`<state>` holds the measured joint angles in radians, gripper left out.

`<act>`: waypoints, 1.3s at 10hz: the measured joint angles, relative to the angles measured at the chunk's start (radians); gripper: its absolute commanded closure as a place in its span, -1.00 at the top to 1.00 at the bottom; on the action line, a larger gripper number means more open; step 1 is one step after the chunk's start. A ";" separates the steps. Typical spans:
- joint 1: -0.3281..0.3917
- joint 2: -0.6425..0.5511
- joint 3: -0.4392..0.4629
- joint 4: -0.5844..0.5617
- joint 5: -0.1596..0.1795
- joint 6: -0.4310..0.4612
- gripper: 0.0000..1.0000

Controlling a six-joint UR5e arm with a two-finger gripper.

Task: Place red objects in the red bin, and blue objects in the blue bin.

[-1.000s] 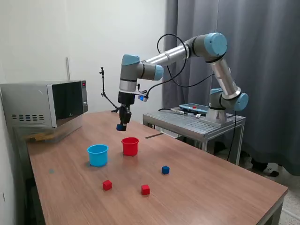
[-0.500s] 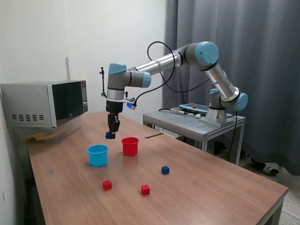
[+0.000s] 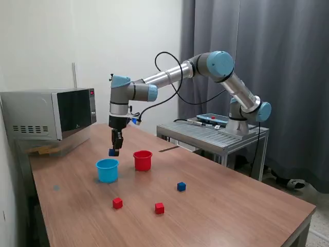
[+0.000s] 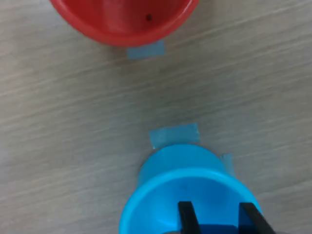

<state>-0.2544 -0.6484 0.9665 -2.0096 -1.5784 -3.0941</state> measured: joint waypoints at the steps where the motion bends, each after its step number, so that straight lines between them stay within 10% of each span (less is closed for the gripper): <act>1: -0.003 0.013 -0.013 0.000 0.001 -0.011 -1.00; 10: -0.008 0.075 -0.068 -0.001 0.006 -0.061 -1.00; 11: -0.008 0.076 -0.068 -0.001 0.006 -0.062 1.00; 13: -0.008 0.076 -0.068 -0.001 0.006 -0.063 1.00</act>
<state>-0.2623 -0.5723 0.8988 -2.0109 -1.5723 -3.1568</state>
